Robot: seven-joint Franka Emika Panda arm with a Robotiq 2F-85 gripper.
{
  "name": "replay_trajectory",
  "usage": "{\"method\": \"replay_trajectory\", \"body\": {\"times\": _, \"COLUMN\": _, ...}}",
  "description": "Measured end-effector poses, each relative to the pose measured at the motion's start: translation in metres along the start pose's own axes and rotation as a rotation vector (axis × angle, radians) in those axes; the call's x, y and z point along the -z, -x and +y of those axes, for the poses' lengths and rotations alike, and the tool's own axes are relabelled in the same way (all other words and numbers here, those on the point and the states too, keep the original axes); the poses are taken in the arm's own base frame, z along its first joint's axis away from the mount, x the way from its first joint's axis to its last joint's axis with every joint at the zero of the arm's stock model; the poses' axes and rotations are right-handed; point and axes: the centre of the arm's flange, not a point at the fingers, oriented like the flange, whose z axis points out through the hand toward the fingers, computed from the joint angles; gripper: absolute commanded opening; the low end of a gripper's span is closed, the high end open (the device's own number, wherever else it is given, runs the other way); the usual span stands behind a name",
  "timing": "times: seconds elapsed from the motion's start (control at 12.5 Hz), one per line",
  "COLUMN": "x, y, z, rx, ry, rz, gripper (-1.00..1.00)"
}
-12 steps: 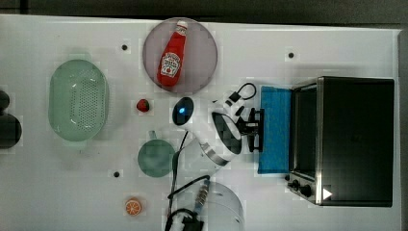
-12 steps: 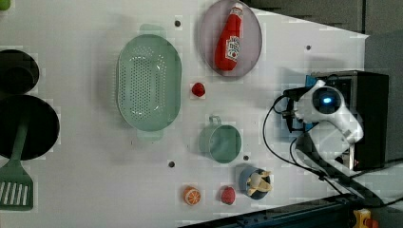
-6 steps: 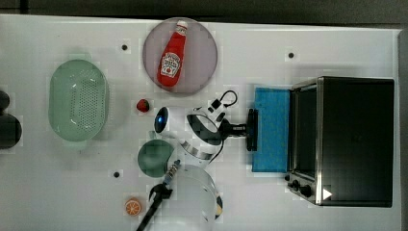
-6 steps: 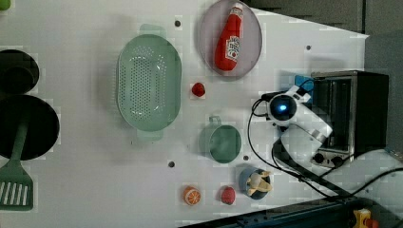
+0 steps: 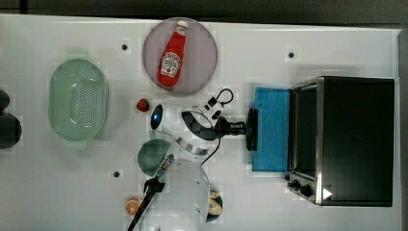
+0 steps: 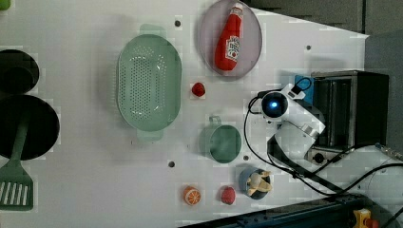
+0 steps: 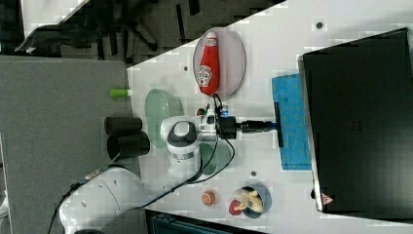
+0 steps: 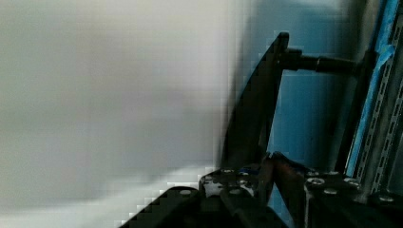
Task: Flap open oven.
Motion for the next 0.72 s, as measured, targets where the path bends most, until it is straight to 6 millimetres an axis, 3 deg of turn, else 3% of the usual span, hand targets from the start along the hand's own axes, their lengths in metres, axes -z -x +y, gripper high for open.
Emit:
{"method": "replay_trajectory", "body": {"times": 0.16, "x": 0.008, "y": -0.003, "z": 0.013, "rx": -0.077, "ry": -0.063, "rz": -0.017, "gripper": -0.65}}
{"method": "replay_trajectory", "body": {"times": 0.32, "x": 0.033, "y": -0.013, "z": 0.038, "rx": -0.207, "ry": -0.164, "rz": -0.028, "gripper": -0.65}}
{"method": "replay_trajectory", "body": {"times": 0.48, "x": 0.082, "y": -0.024, "z": 0.081, "rx": -0.402, "ry": -0.316, "rz": -0.042, "gripper": -0.65}}
{"method": "replay_trajectory", "body": {"times": 0.72, "x": 0.171, "y": -0.029, "z": 0.163, "rx": -0.638, "ry": -0.534, "rz": -0.009, "gripper": -0.65}}
